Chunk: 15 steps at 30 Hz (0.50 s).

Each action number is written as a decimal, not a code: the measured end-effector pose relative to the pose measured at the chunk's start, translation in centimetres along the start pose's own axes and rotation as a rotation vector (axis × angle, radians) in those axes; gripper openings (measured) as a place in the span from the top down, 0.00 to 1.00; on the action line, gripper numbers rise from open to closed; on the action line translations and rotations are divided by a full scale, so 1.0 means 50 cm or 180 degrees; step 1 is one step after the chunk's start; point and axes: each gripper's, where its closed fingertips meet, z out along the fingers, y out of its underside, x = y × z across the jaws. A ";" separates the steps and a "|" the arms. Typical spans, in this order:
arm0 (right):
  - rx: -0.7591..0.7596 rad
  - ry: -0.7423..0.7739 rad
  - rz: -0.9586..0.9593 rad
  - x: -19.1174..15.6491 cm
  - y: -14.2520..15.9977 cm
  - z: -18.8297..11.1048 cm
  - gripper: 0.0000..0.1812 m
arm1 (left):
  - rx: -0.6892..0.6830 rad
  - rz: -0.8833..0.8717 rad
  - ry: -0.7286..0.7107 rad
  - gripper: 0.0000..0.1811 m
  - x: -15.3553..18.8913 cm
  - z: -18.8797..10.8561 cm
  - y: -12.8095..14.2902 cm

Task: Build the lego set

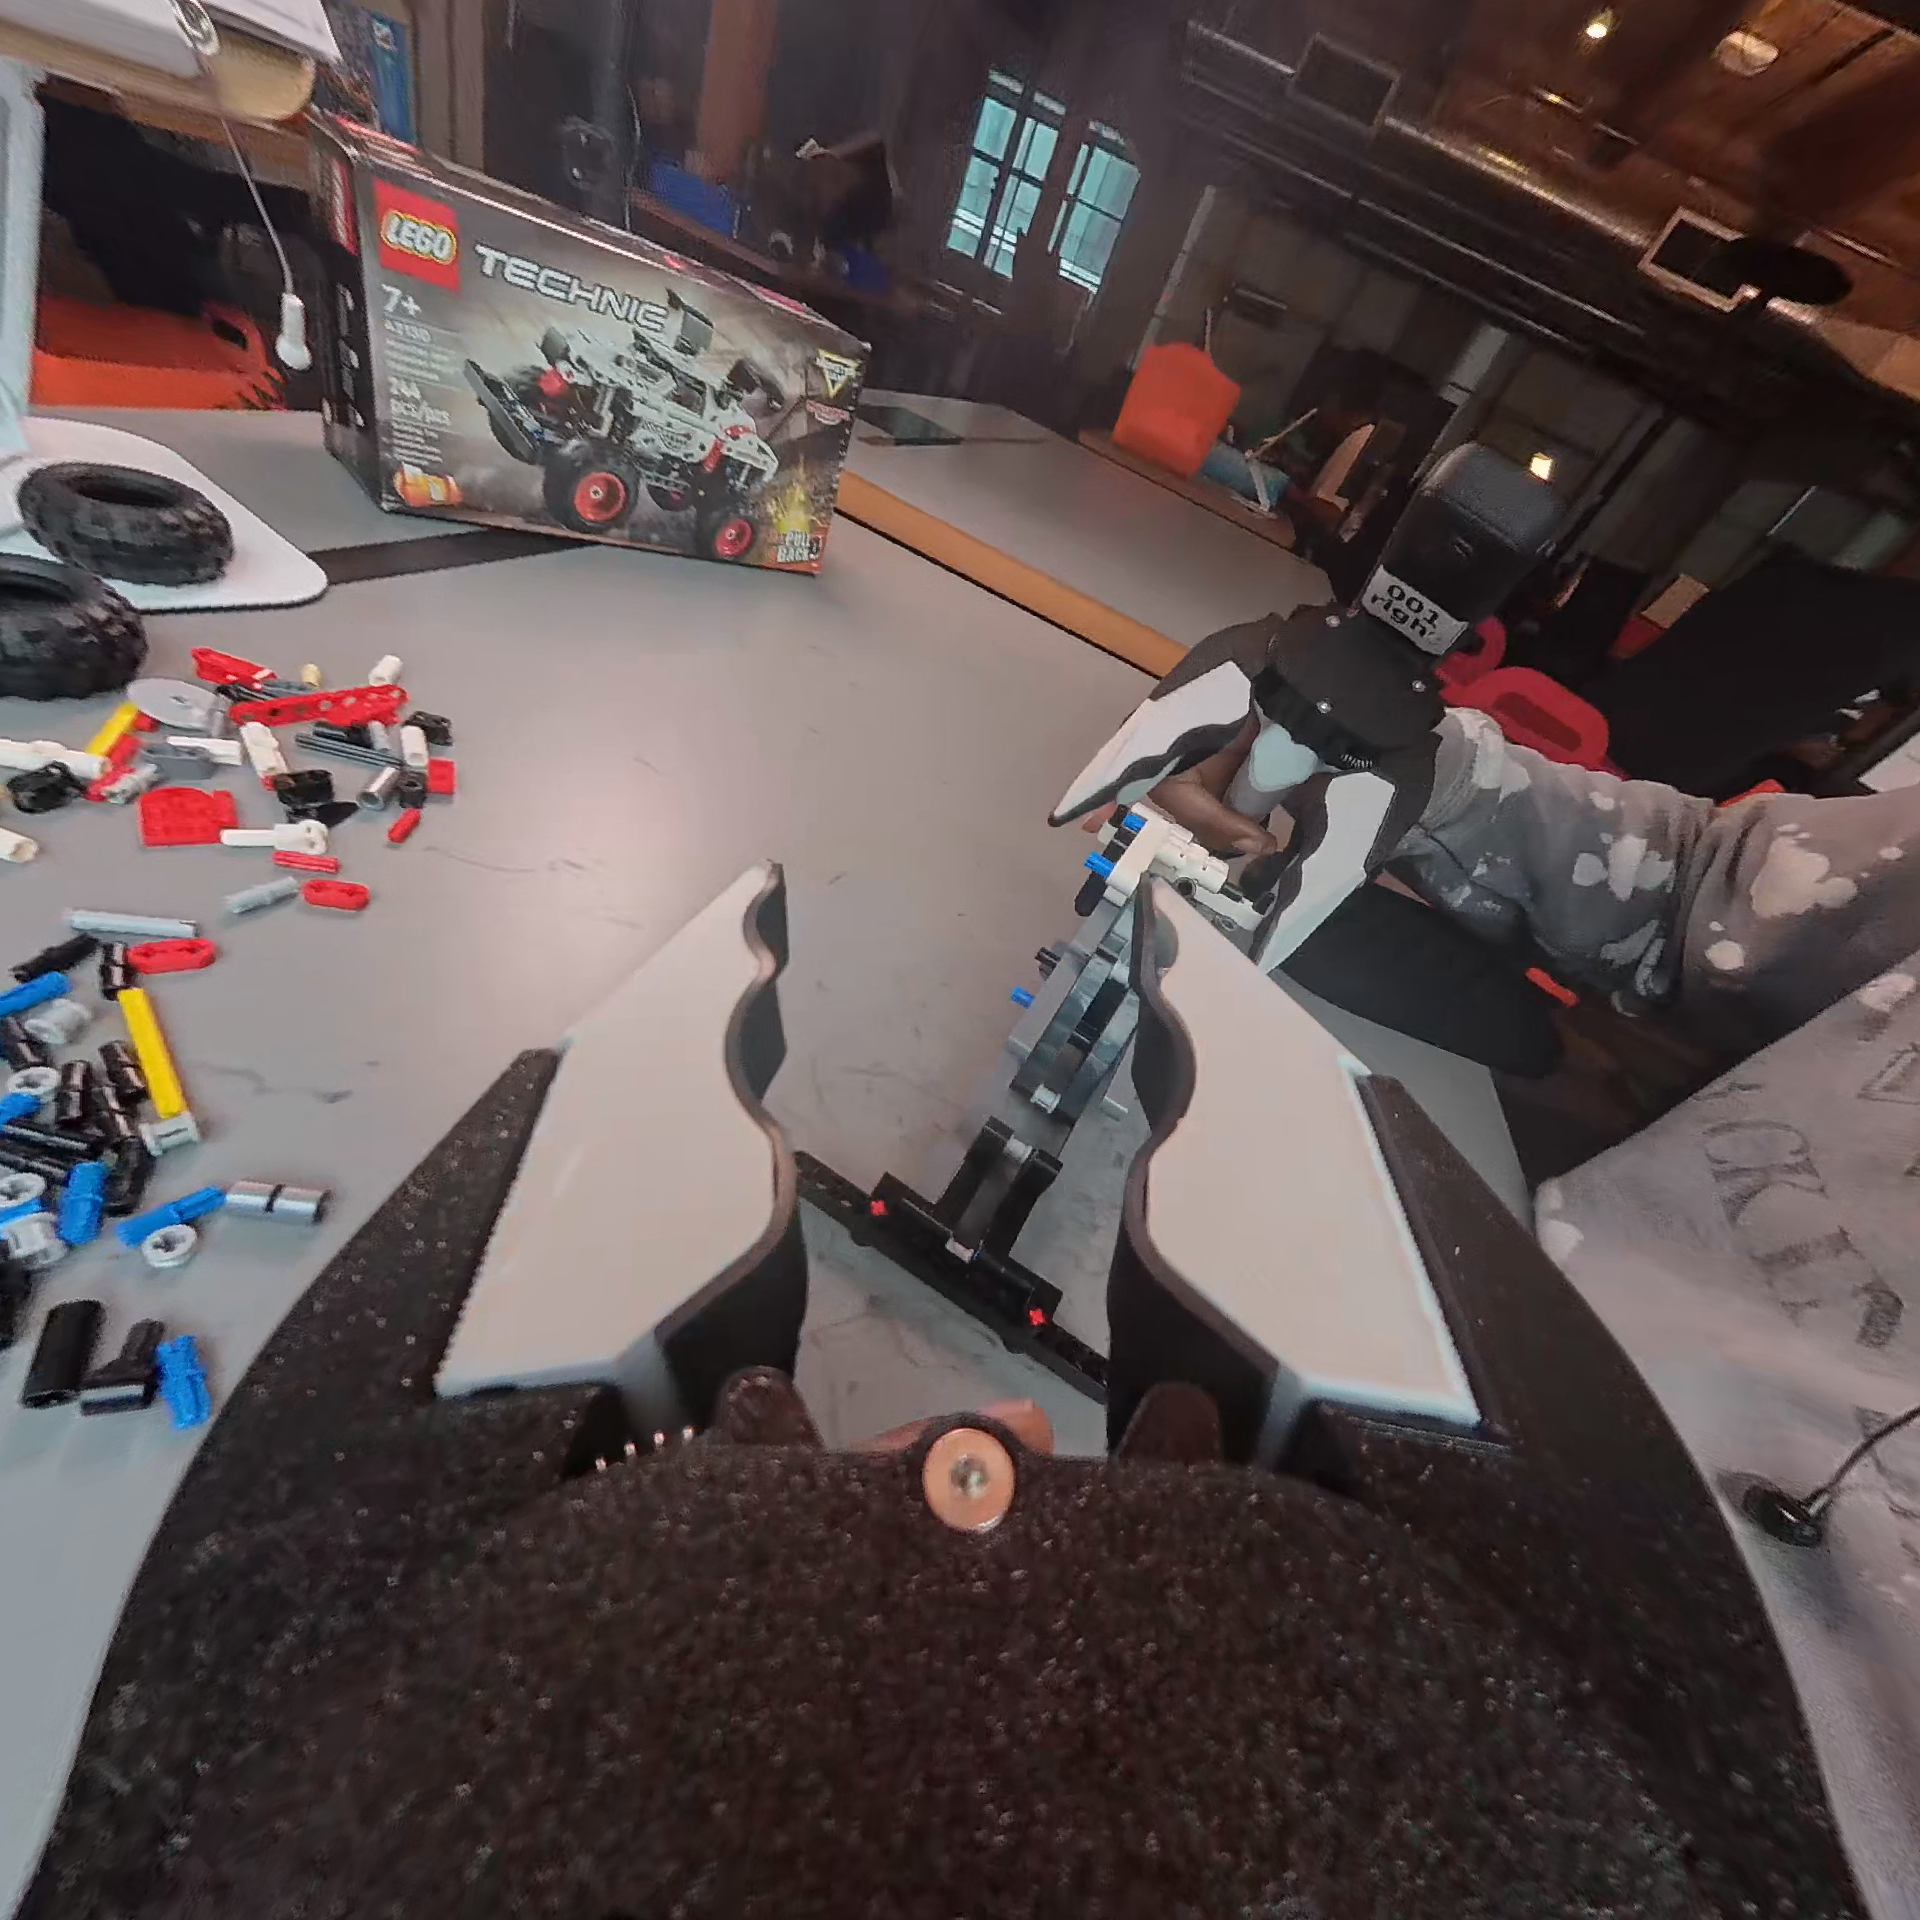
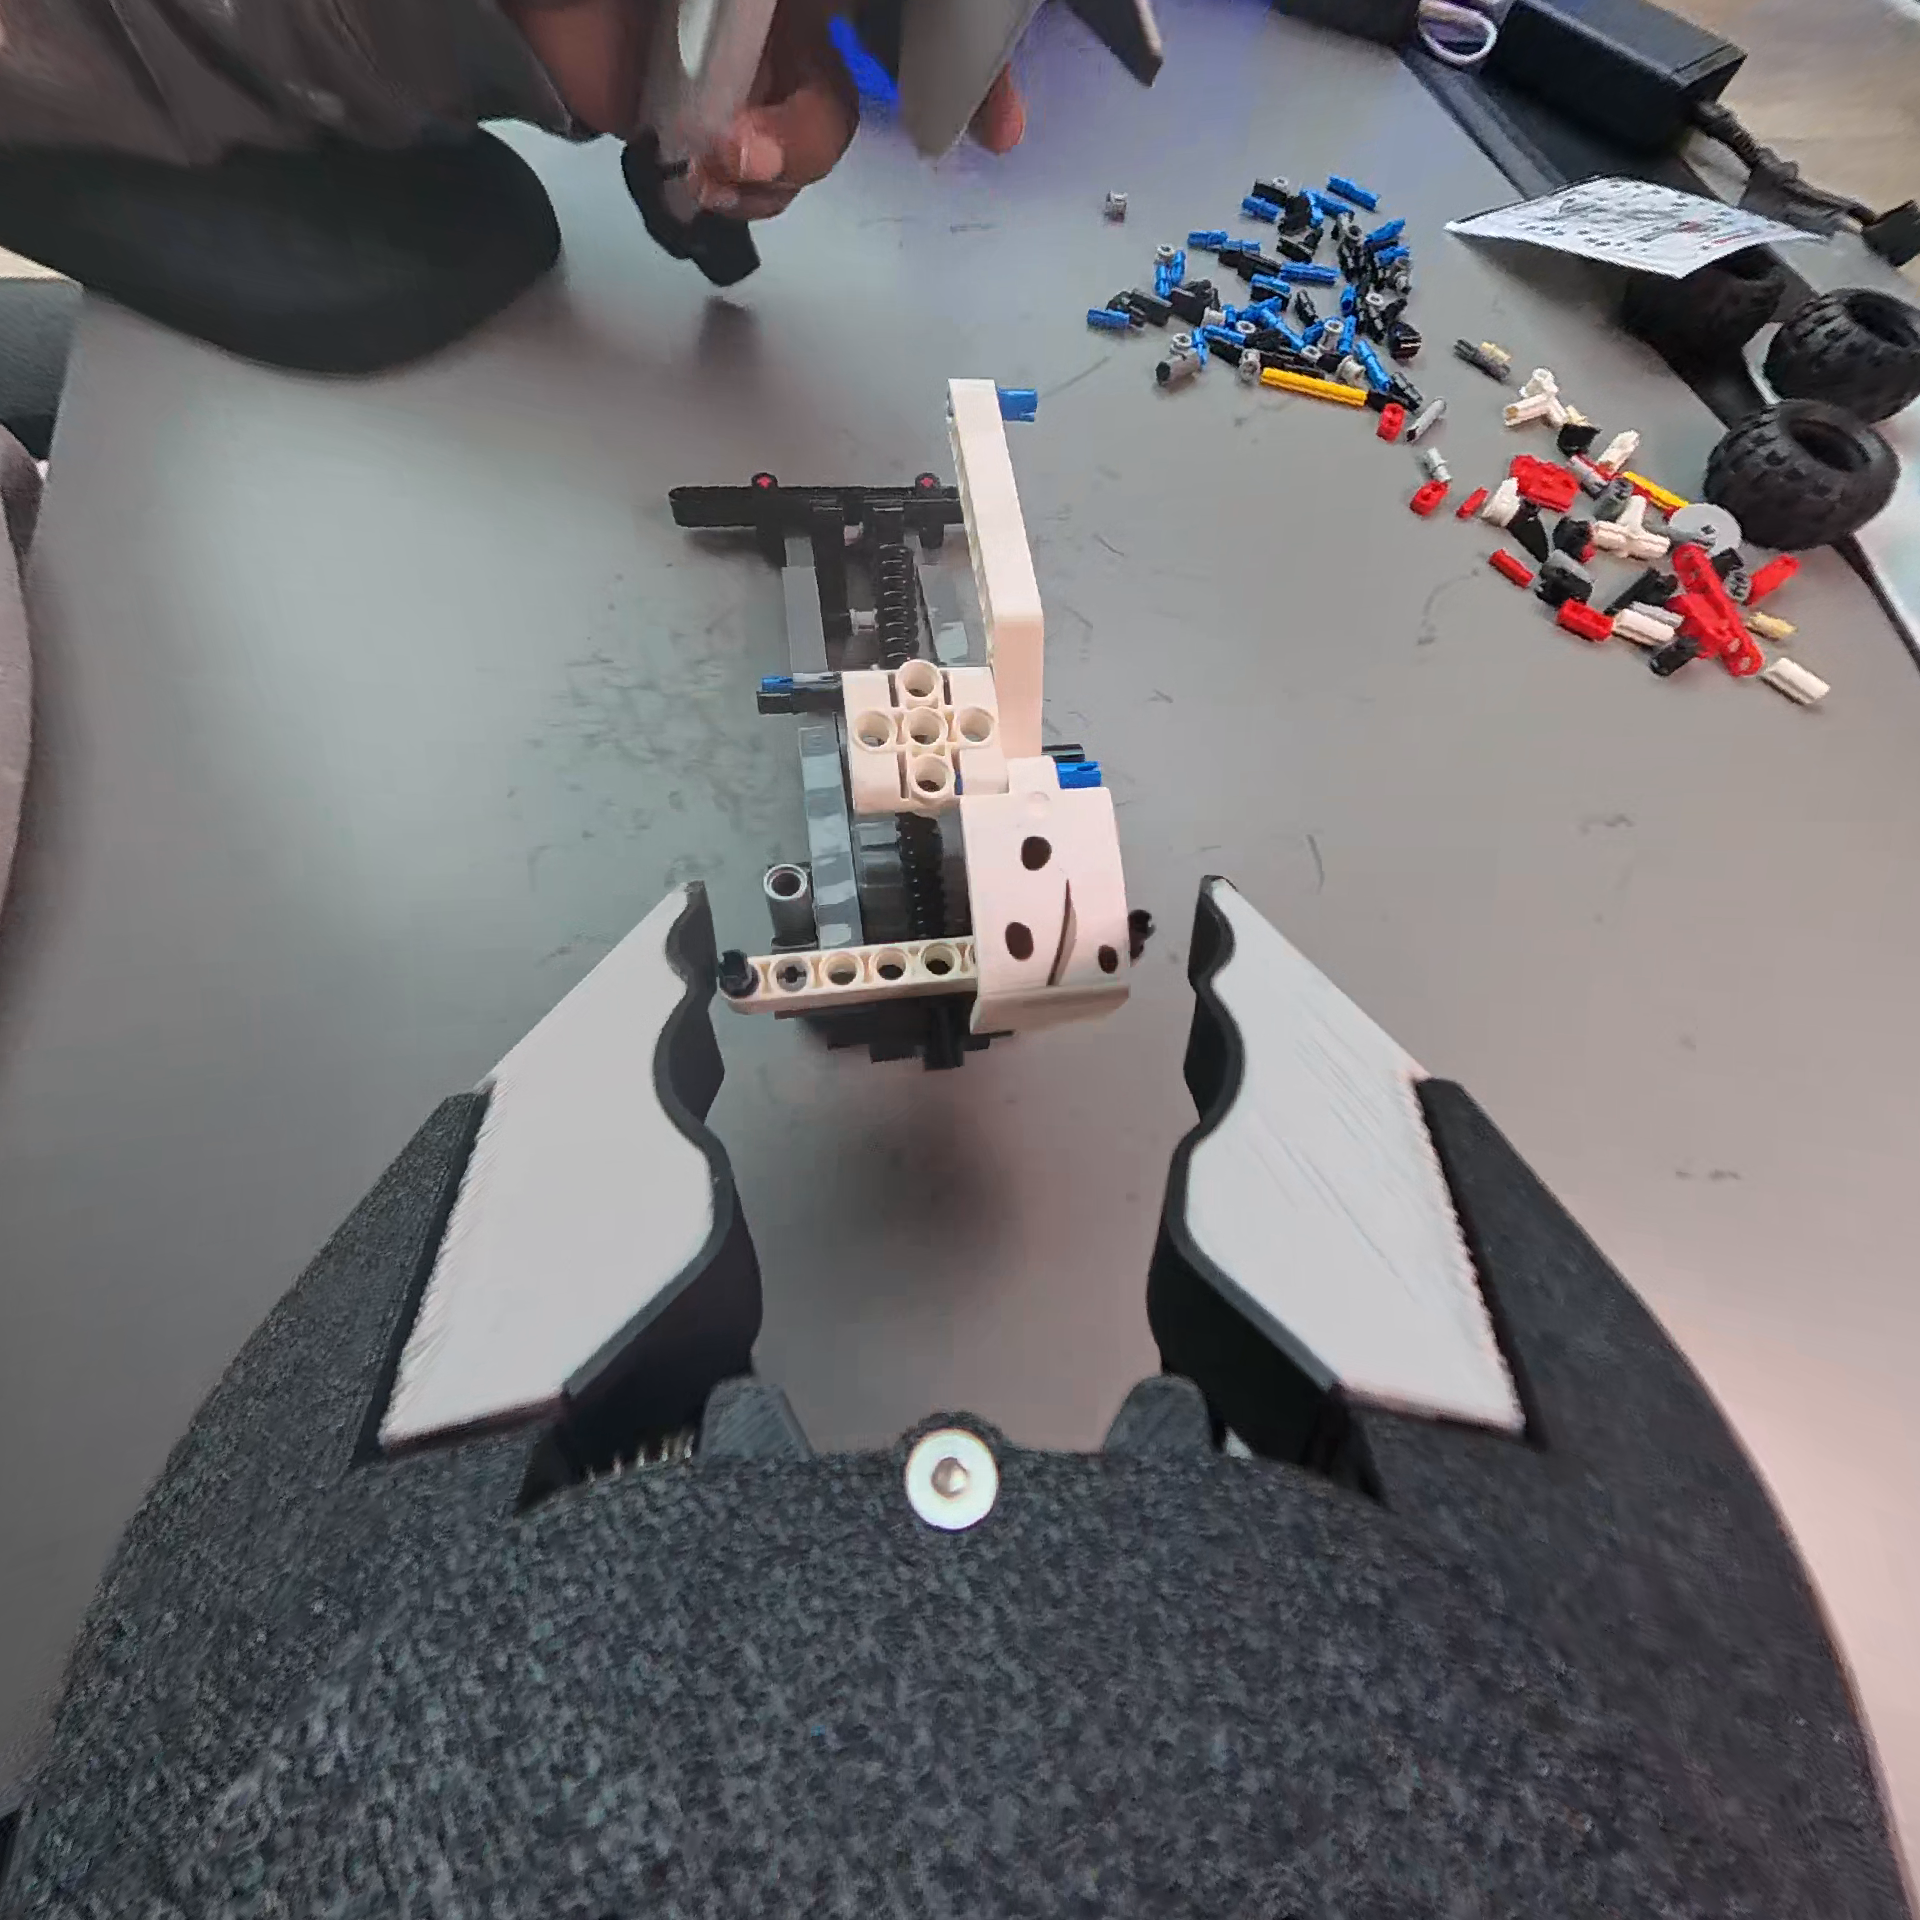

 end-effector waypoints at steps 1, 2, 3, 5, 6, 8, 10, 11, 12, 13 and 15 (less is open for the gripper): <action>-0.0045 -0.0039 -0.0079 0.002 0.001 0.008 0.54 | -0.0002 0.0060 -0.0058 0.64 -0.003 -0.002 -0.001; -0.0077 -0.0059 -0.0135 0.008 -0.001 0.014 0.54 | -0.0022 0.0100 -0.0108 0.64 -0.005 -0.003 0.000; -0.0133 -0.0122 -0.0178 0.014 -0.001 0.016 0.54 | -0.0050 0.0124 -0.0130 0.63 -0.005 -0.004 0.005; -0.0272 -0.0221 -0.0290 0.032 0.003 0.019 0.54 | -0.0136 0.0129 -0.0133 0.63 -0.004 -0.003 0.020; -0.0327 -0.0269 -0.0336 0.042 0.004 0.021 0.54 | -0.0184 0.0121 -0.0117 0.63 -0.002 0.000 0.028; -0.0399 -0.0283 -0.0438 0.065 0.002 0.029 0.55 | -0.0319 0.0183 -0.0083 0.63 0.006 0.009 0.043; -0.0447 -0.0214 -0.0542 0.088 -0.003 0.040 0.56 | -0.0501 0.0360 -0.0122 0.63 0.011 0.019 0.062; -0.0445 -0.0170 -0.0570 0.097 -0.007 0.046 0.56 | -0.0605 0.0444 -0.0134 0.63 0.015 0.025 0.074; -0.0412 -0.0140 -0.0579 0.101 -0.013 0.051 0.55 | -0.0707 0.0517 -0.0154 0.63 0.016 0.030 0.086; -0.0369 -0.0077 -0.0586 0.105 -0.019 0.056 0.55 | -0.0809 0.0582 -0.0184 0.63 0.016 0.035 0.099; -0.0236 0.0108 -0.0601 0.114 -0.032 0.060 0.53 | -0.0992 0.0707 -0.0230 0.62 0.016 0.044 0.123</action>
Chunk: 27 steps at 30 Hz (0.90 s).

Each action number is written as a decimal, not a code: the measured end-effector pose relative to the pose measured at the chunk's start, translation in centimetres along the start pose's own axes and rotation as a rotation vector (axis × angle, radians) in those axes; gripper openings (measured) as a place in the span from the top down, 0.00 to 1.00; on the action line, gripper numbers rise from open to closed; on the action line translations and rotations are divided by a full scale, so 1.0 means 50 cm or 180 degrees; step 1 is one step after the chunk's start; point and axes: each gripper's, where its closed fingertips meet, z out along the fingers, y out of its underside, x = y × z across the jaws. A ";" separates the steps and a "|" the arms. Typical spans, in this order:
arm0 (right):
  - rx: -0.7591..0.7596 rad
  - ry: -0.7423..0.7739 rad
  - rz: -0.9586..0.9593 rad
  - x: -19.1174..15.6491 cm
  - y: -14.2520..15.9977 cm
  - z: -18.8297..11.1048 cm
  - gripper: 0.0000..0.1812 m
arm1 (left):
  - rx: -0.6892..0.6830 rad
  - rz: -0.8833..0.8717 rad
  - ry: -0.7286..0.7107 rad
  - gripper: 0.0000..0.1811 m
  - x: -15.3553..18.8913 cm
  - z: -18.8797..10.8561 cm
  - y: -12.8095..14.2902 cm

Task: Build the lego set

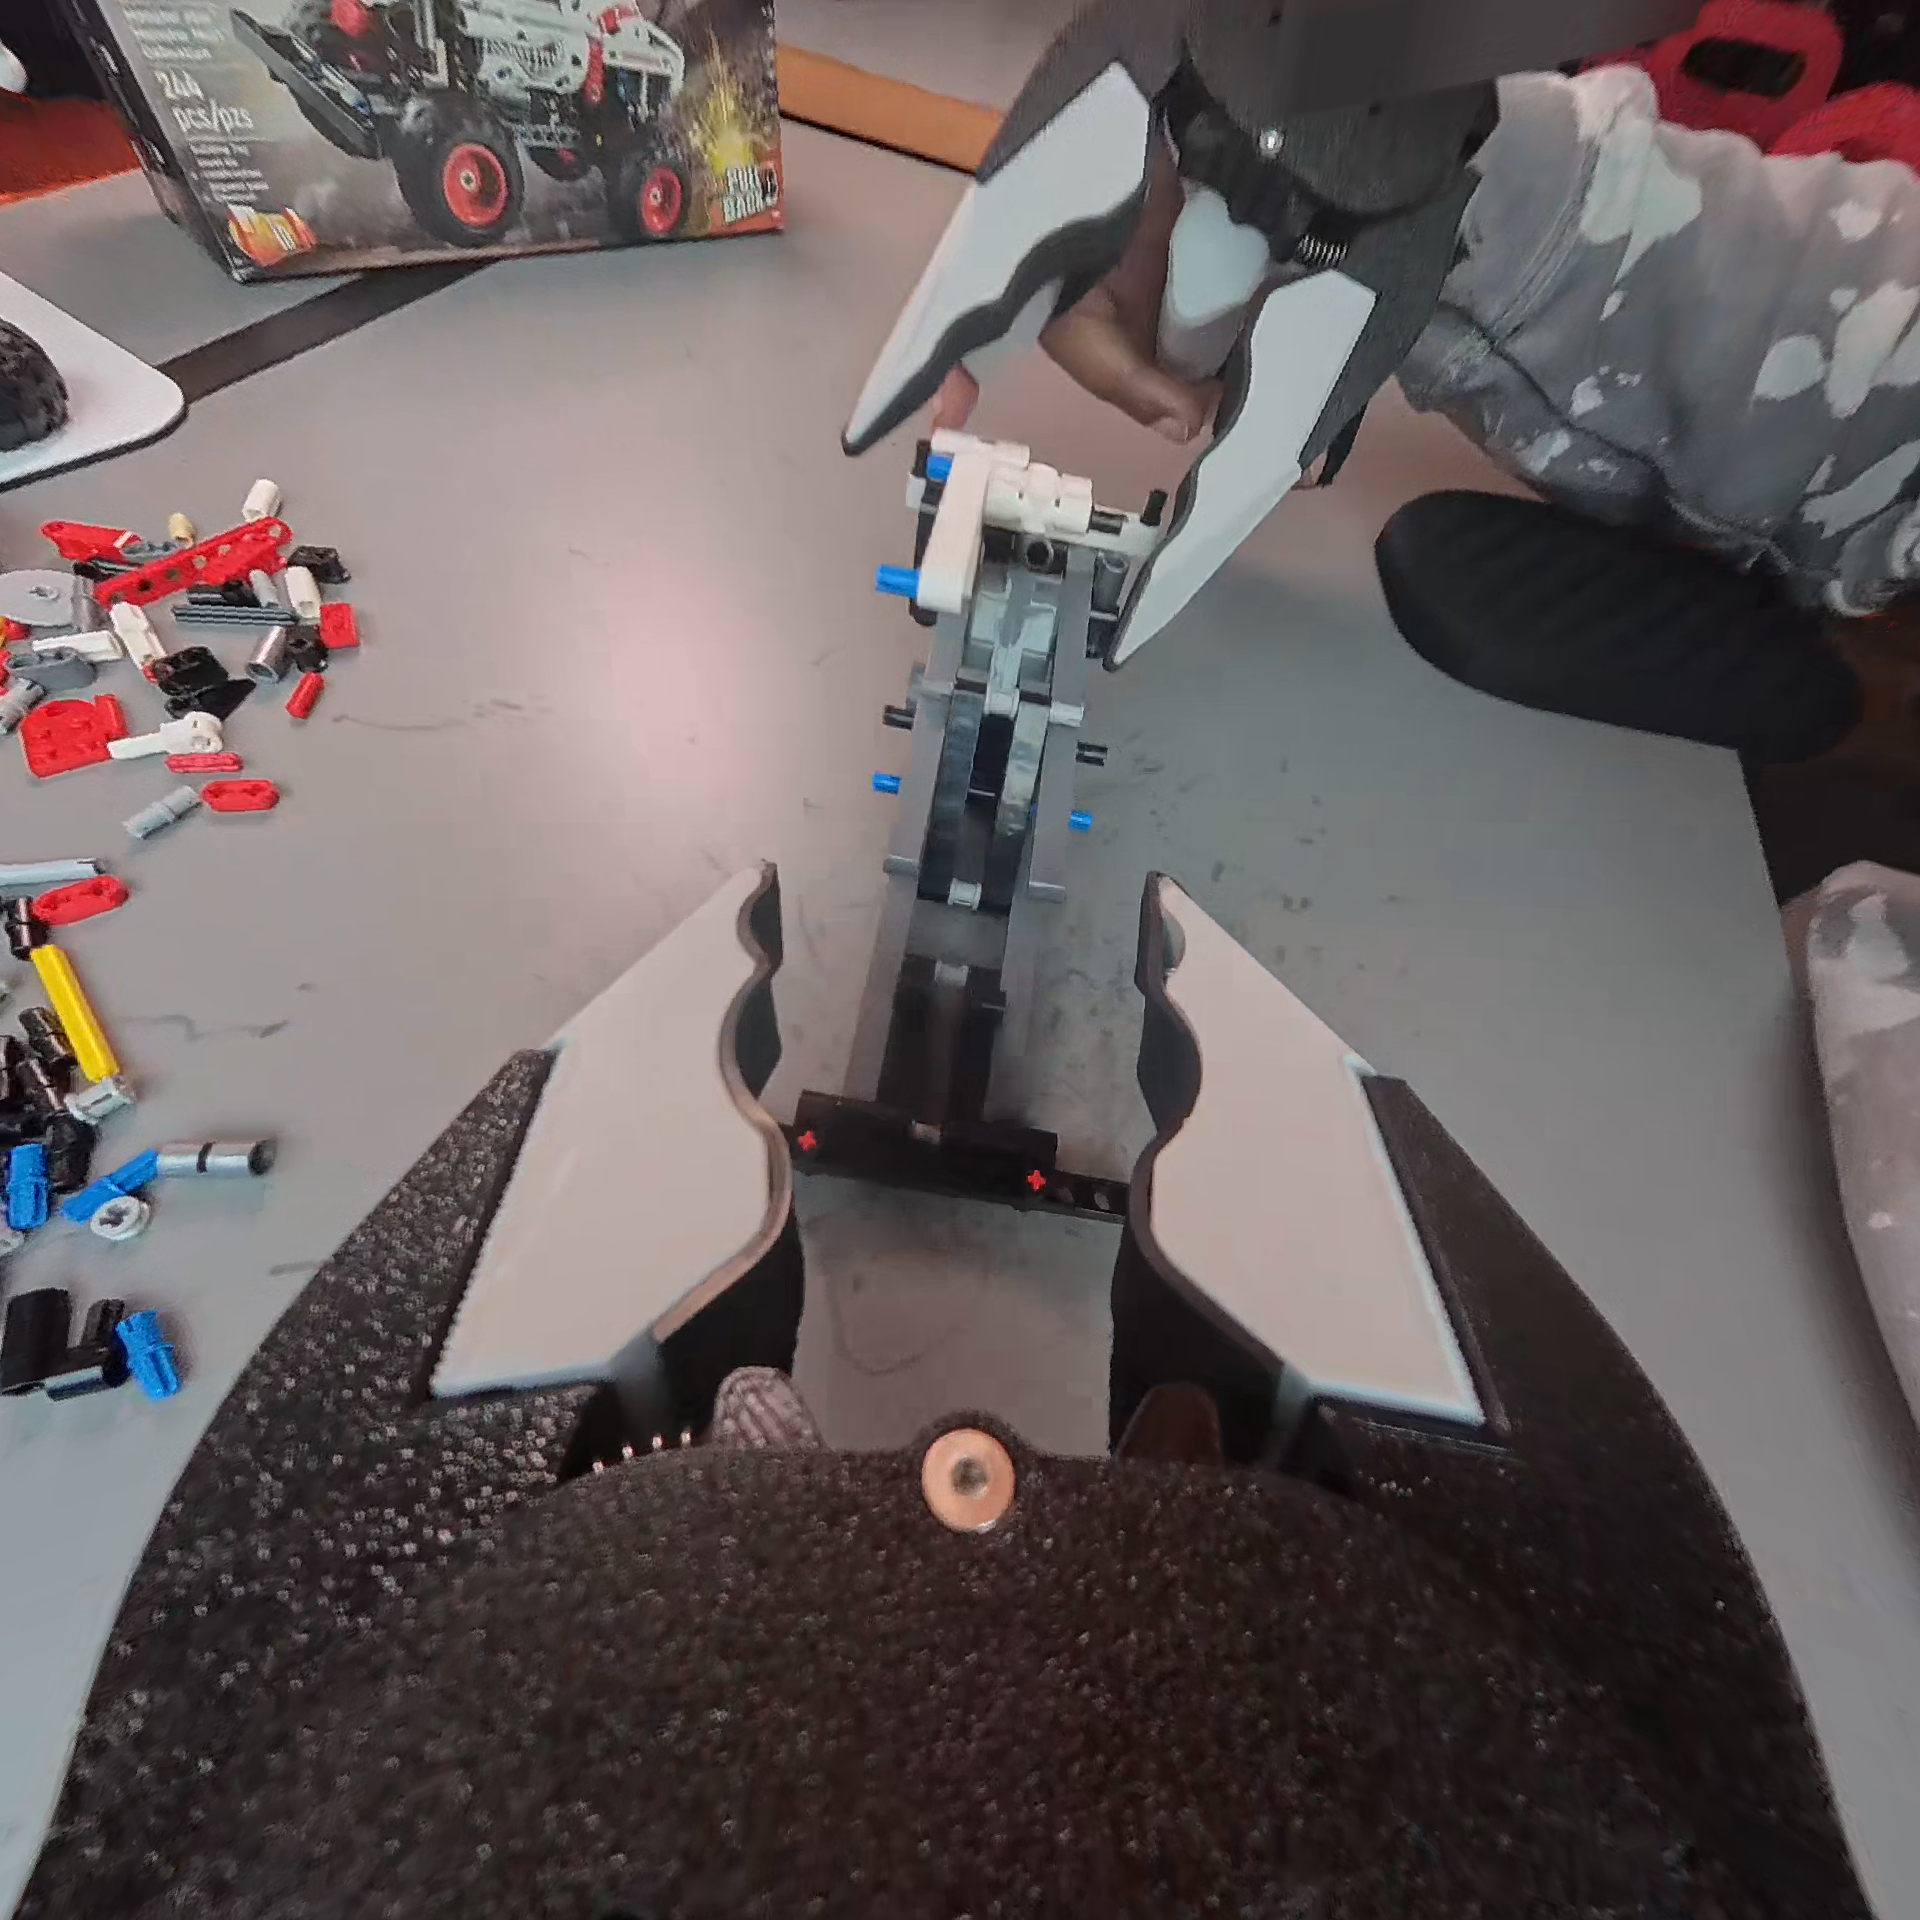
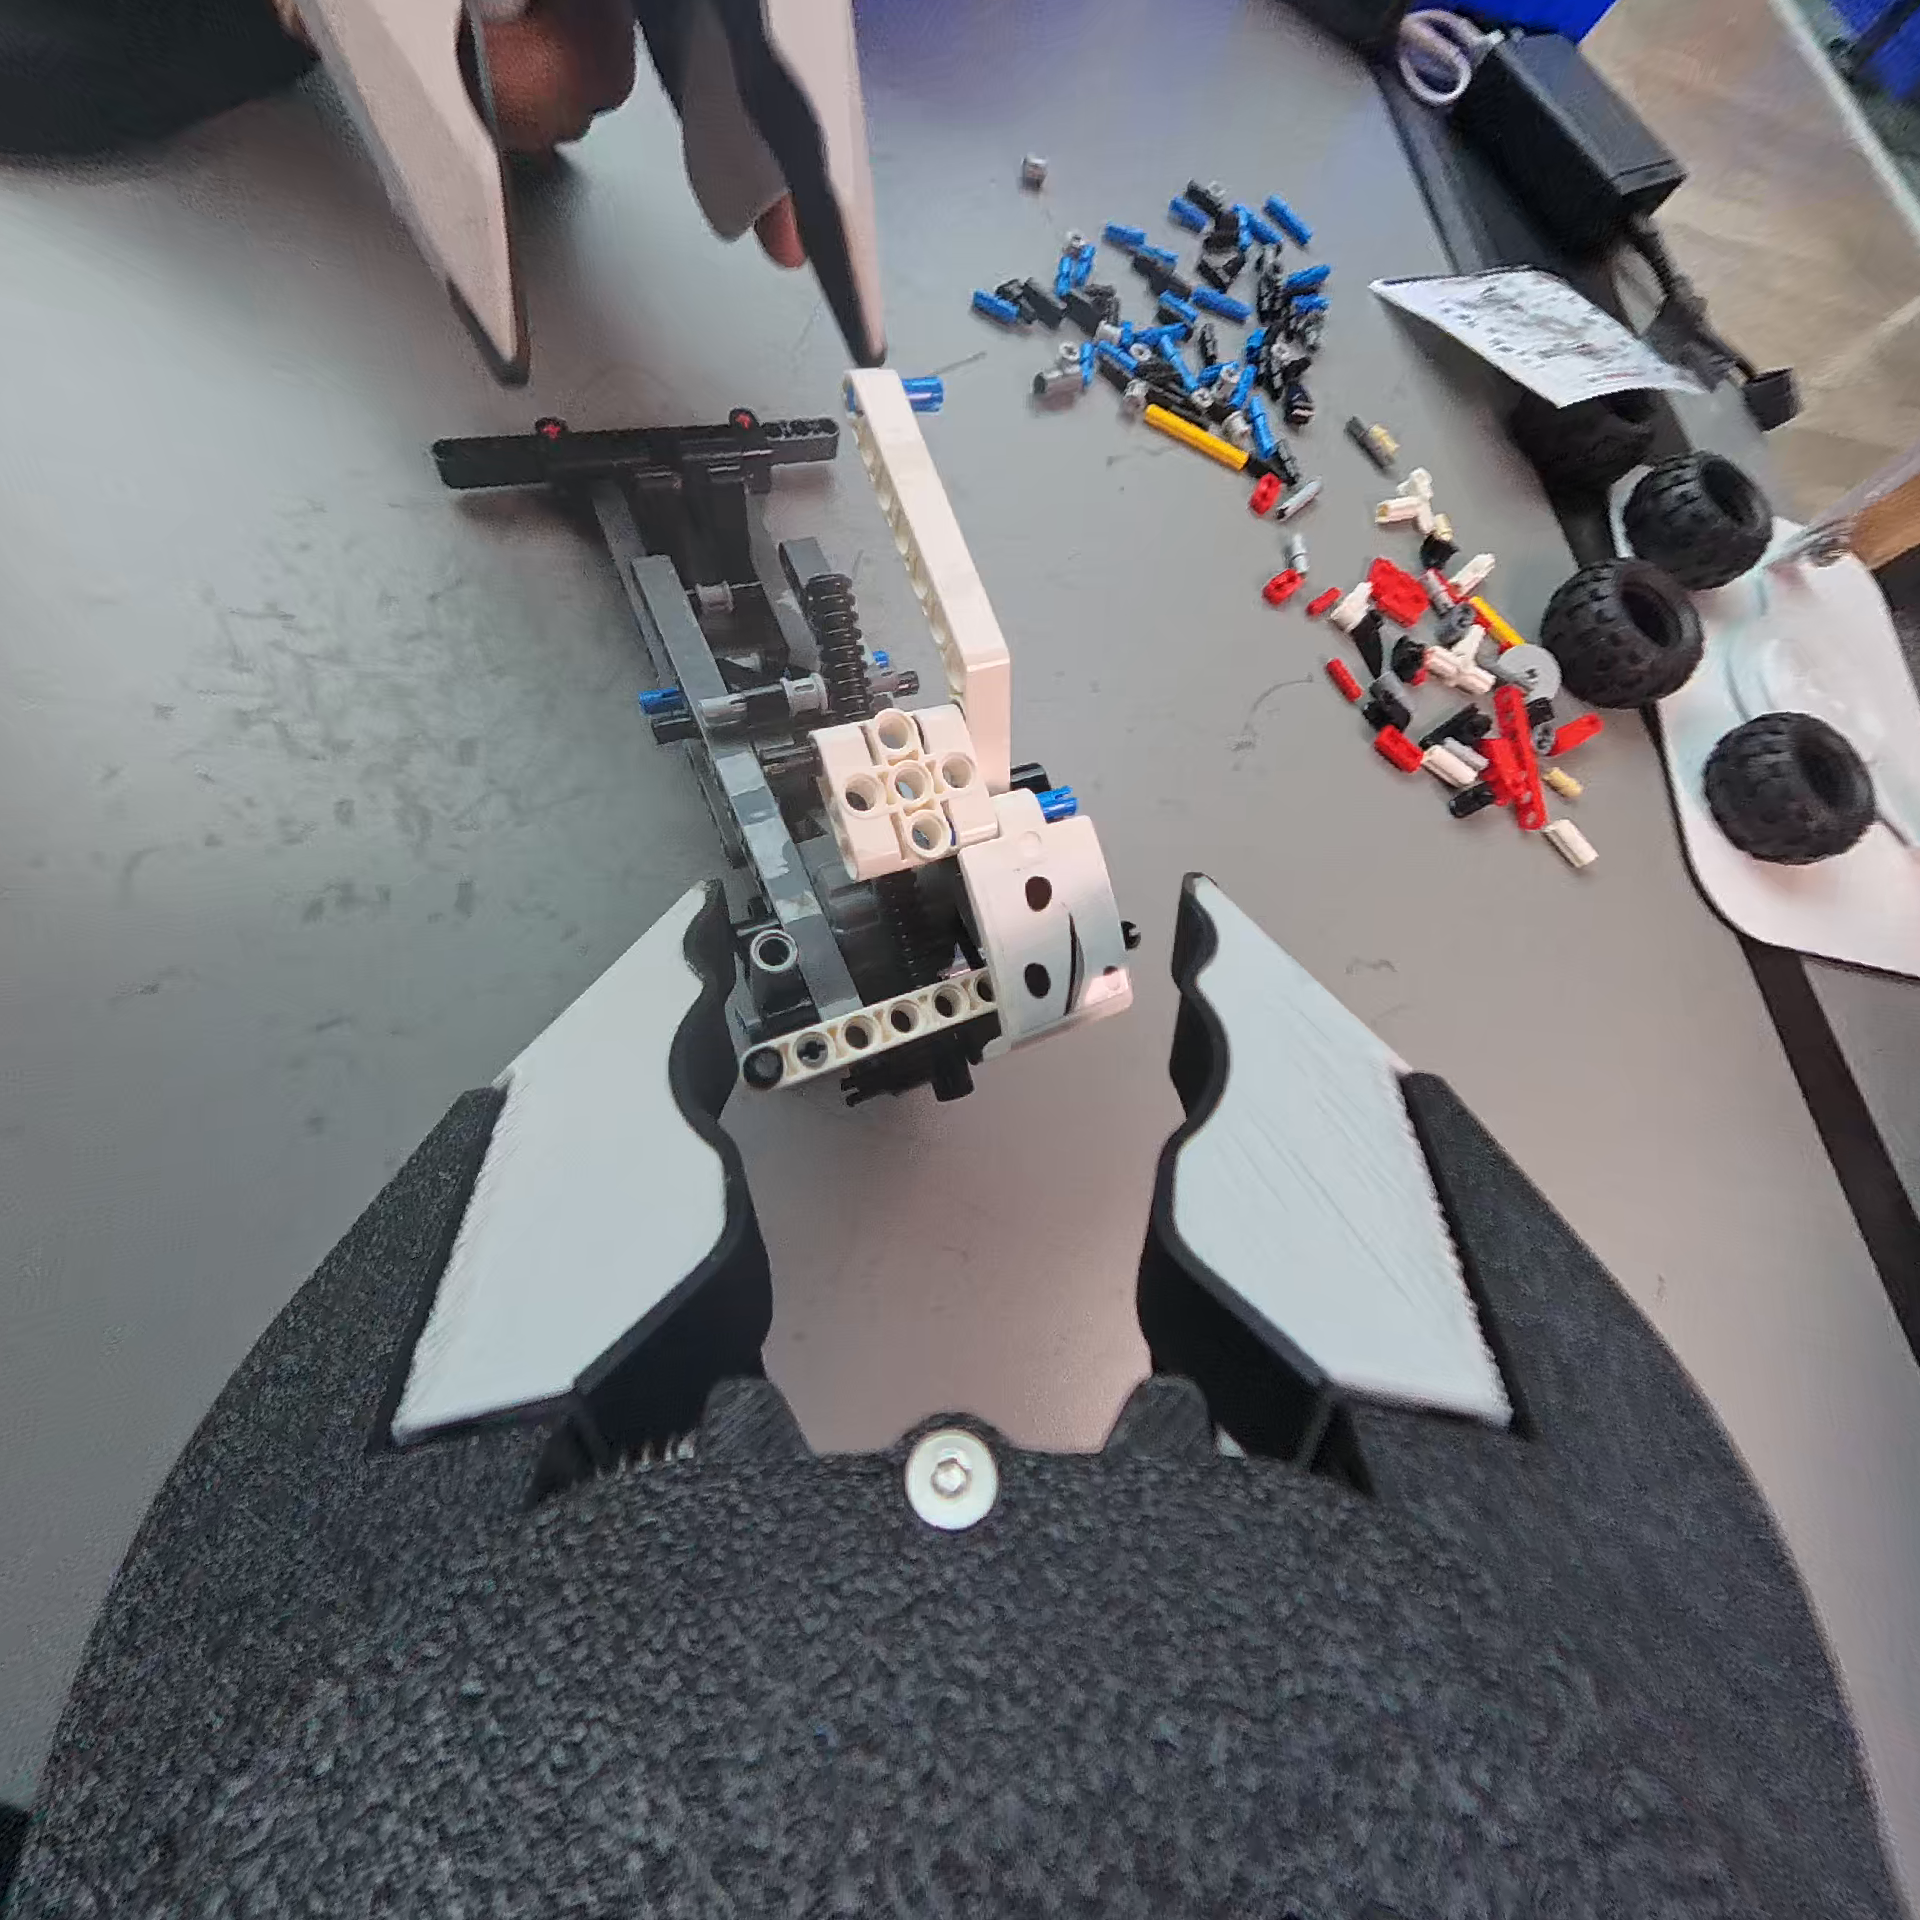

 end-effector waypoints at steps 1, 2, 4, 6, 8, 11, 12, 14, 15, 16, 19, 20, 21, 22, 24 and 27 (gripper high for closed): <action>0.0085 0.0126 0.0029 0.006 -0.005 -0.002 0.54 | -0.0083 0.0049 -0.0027 0.62 0.001 0.007 0.009; 0.0221 0.0250 0.0101 0.012 -0.014 -0.006 0.57 | -0.0161 0.0092 -0.0053 0.62 0.002 0.014 0.018; 0.0488 0.0423 0.0287 0.019 -0.027 -0.013 0.61 | -0.0333 0.0158 -0.0090 0.62 0.002 0.027 0.035; 0.0452 0.0551 0.0307 0.021 -0.016 -0.011 0.64 | -0.0488 0.0216 -0.0130 0.62 -0.001 0.038 0.046; 0.0469 0.0513 0.0286 0.013 -0.015 -0.015 0.64 | -0.0629 0.0251 -0.0136 0.64 -0.003 0.046 0.058; 0.0637 0.0507 0.0331 0.016 -0.031 -0.037 0.65 | -0.0812 0.0287 -0.0253 0.73 -0.015 0.049 0.075; 0.0677 0.0528 0.0313 0.018 -0.034 -0.045 0.67 | -0.0846 0.0311 -0.0263 0.75 -0.015 0.049 0.080; 0.0724 0.0603 0.0235 0.020 -0.036 -0.056 0.71 | -0.0855 0.0341 -0.0288 0.77 -0.016 0.048 0.081; 0.0731 0.0622 0.0186 0.017 -0.036 -0.057 0.72 | -0.0857 0.0347 -0.0305 0.78 -0.017 0.048 0.081; 0.0736 0.0642 0.0133 0.014 -0.035 -0.055 0.74 | -0.0858 0.0347 -0.0305 0.78 -0.017 0.048 0.082; 0.0760 0.0706 -0.0080 0.002 -0.042 -0.044 0.78 | -0.0860 0.0341 -0.0301 0.78 -0.018 0.047 0.082; 0.0722 0.0770 -0.0175 0.002 -0.044 -0.040 0.78 | -0.0861 0.0351 -0.0298 0.78 -0.019 0.046 0.082; 0.0676 0.0862 -0.0310 0.004 -0.047 -0.037 0.78 | -0.0862 0.0364 -0.0290 0.78 -0.020 0.045 0.083; 0.0623 0.0941 -0.0468 0.002 -0.050 -0.033 0.79 | -0.0864 0.0376 -0.0275 0.78 -0.021 0.043 0.084; 0.0490 0.1111 -0.0824 -0.002 -0.057 -0.026 0.81 | -0.0866 0.0352 -0.0249 0.78 -0.023 0.041 0.085; 0.0238 0.1473 -0.1527 -0.007 -0.067 -0.017 0.88 | -0.0869 0.0359 -0.0272 0.78 -0.025 0.040 0.085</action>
